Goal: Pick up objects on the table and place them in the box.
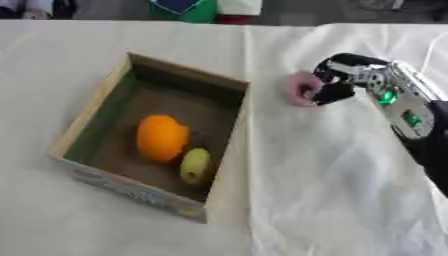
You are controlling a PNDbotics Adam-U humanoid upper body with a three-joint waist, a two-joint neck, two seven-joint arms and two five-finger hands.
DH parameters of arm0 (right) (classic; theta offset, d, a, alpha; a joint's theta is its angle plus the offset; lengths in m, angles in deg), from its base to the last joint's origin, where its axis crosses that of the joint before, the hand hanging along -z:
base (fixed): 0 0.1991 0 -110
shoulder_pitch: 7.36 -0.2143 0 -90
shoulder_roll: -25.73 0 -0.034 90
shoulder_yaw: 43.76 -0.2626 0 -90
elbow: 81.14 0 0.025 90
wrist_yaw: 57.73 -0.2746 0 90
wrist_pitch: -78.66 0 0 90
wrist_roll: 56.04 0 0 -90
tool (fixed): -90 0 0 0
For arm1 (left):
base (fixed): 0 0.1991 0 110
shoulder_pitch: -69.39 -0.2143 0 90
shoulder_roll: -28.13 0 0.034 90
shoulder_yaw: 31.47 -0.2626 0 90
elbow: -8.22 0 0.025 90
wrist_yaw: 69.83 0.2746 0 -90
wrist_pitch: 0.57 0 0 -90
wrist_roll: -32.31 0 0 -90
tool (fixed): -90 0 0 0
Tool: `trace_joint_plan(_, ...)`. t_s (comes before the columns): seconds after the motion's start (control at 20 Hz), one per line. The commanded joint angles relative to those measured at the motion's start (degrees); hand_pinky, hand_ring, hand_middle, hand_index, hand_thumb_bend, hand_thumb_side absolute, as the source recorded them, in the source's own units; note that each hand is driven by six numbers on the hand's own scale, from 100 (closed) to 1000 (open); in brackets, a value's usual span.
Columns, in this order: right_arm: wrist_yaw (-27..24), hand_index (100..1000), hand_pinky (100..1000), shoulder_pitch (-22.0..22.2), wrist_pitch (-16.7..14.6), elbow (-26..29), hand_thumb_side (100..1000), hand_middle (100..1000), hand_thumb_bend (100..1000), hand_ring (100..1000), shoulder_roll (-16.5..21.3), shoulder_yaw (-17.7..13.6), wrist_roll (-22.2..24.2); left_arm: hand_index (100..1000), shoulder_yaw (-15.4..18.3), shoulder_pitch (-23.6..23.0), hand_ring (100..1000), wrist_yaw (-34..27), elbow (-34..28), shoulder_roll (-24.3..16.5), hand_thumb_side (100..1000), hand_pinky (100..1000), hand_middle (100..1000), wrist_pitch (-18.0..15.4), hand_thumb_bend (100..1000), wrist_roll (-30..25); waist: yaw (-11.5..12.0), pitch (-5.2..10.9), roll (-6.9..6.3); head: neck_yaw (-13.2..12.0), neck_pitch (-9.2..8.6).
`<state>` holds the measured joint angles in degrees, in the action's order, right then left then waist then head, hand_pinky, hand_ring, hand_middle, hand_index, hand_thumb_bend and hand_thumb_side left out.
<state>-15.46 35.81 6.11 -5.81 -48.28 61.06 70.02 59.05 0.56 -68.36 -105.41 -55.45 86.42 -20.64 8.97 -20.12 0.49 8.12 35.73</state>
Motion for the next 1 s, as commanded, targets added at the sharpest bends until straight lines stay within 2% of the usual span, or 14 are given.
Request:
trace_joint_plan(0.05,-1.5,675,730,-0.4,-0.2,0.5,330,574,100,791,0.8,-0.6,-0.1,743,0.1,0.5,618,-0.2,-1.0,-0.7,1000,471,611,0.1,100,0.0,0.1,1.17,-0.03,-0.3,-0.19)
trace_joint_plan(0.3,-3.9,649,714,-0.6,0.4,2.4,100,505,100,743,0.9,-1.1,-2.0,743,0.1,0.6,618,-0.2,-1.0,-0.7,1000,471,611,0.2,100,-0.1,-0.1,1.29,0.01,-0.4,-0.35)
trace_joint_plan(0.5,-5.6,646,704,-0.6,2.1,4.2,102,492,100,713,1.0,-1.0,-4.0,743,0.1,0.6,618,-0.3,-1.0,-0.7,1000,471,612,0.3,100,-0.1,-0.2,1.34,0.00,-0.3,-0.47)
trace_joint_plan(1.0,-8.4,600,682,-1.2,4.2,6.7,226,448,100,662,0.8,-0.7,-7.3,742,0.1,0.5,617,-0.4,-1.0,-0.7,994,472,612,0.4,100,-0.1,-0.3,1.56,0.00,-0.3,-0.51)
